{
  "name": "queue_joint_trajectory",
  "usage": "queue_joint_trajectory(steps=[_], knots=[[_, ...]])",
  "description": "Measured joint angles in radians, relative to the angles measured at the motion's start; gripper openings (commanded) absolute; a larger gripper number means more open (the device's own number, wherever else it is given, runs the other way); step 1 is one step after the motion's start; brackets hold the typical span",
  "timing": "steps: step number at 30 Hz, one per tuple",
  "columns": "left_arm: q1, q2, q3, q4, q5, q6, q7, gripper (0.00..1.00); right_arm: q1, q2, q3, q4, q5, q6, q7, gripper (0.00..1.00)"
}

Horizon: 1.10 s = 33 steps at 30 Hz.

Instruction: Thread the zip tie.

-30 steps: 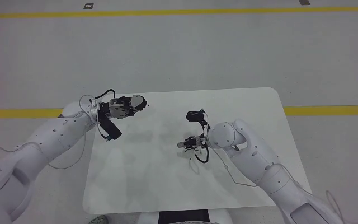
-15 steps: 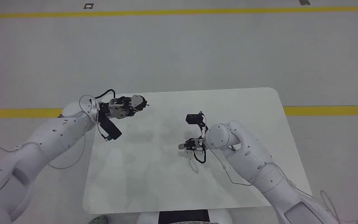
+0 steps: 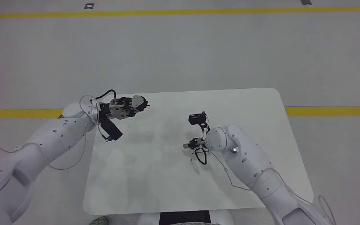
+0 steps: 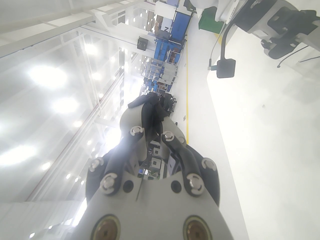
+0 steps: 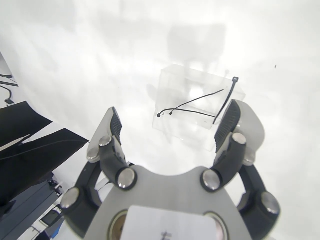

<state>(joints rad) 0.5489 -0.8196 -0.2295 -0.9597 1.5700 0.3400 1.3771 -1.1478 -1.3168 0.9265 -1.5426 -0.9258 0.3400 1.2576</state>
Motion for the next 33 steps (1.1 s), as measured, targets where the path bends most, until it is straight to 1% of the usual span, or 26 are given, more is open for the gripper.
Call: queue_joint_trajectory(steps=[8,9,10,11,12,15,18,24,29,31,33], knots=[[0.000,0.000,0.000,0.000,0.000,0.000,0.000,0.00,-0.014,-0.026,0.015,0.009,-0.047,0.000,0.011,1.00],[0.000,0.000,0.000,0.000,0.000,0.000,0.000,0.00,-0.014,-0.030,0.016,0.013,-0.053,0.000,0.012,0.78],[0.000,0.000,0.000,0.000,0.000,0.000,0.000,0.00,-0.014,-0.033,0.016,0.015,-0.057,0.000,0.014,0.65],[0.000,0.000,0.000,0.000,0.000,0.000,0.000,0.00,-0.014,-0.035,0.017,0.017,-0.059,0.000,0.016,0.56],[0.000,0.000,0.000,0.000,0.000,0.000,0.000,0.00,-0.014,-0.039,0.018,0.018,-0.062,0.000,0.018,0.49],[0.000,0.000,0.000,0.000,0.000,0.000,0.000,0.00,-0.016,-0.046,0.021,0.020,-0.067,0.000,0.026,0.47],[0.000,0.000,0.000,0.000,0.000,0.000,0.000,0.00,-0.020,-0.051,0.027,0.018,-0.062,0.000,0.035,0.43],[0.000,0.000,0.000,0.000,0.000,0.000,0.000,0.00,-0.030,-0.056,0.050,-0.004,-0.083,0.000,0.036,0.45],[0.000,0.000,0.000,0.000,0.000,0.000,0.000,0.00,-0.044,-0.055,0.053,-0.043,-0.139,-0.002,0.034,0.43],[0.000,0.000,0.000,0.000,0.000,0.000,0.000,0.00,-0.050,-0.051,0.051,-0.058,-0.170,-0.018,0.032,0.43],[0.000,0.000,0.000,0.000,0.000,0.000,0.000,0.00,-0.055,-0.045,0.053,-0.068,-0.203,-0.049,0.034,0.43]])
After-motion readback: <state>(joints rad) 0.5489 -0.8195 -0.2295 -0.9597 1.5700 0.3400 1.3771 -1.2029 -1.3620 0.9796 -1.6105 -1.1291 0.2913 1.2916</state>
